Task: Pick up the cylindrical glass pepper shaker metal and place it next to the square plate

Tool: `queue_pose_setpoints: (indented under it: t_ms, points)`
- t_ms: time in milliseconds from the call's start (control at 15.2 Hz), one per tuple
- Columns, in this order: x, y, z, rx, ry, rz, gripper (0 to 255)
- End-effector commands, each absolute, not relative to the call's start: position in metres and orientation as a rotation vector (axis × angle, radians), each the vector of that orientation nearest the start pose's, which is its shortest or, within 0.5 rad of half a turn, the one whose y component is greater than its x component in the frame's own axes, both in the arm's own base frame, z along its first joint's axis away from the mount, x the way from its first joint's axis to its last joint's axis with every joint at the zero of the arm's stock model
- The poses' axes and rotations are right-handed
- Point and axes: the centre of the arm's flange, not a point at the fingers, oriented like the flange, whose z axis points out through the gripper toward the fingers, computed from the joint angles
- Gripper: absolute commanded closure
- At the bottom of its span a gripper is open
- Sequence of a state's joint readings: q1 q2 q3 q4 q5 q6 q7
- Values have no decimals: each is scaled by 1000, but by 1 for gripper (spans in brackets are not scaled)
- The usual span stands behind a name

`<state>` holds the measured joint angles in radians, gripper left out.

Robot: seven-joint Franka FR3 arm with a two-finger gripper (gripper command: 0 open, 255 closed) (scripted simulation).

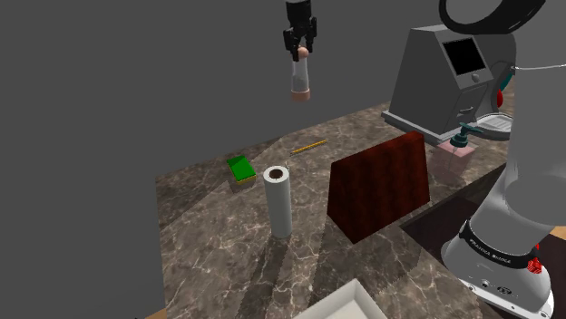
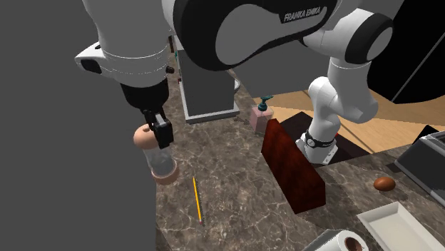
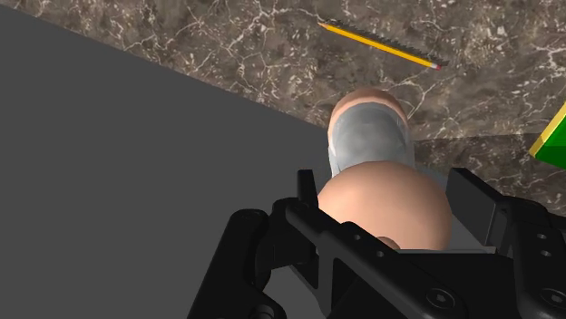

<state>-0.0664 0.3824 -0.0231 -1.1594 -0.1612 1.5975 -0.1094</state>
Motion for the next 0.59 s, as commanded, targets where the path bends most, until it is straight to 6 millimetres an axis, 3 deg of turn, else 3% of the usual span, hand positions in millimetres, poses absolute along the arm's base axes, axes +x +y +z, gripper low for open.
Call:
queue_pose_setpoints:
  t_ms: [0,528]
  points:
    - [666,-73,599,-3315,-36,-64,255]
    - [666,-73,641,-3315,-36,-64,255]
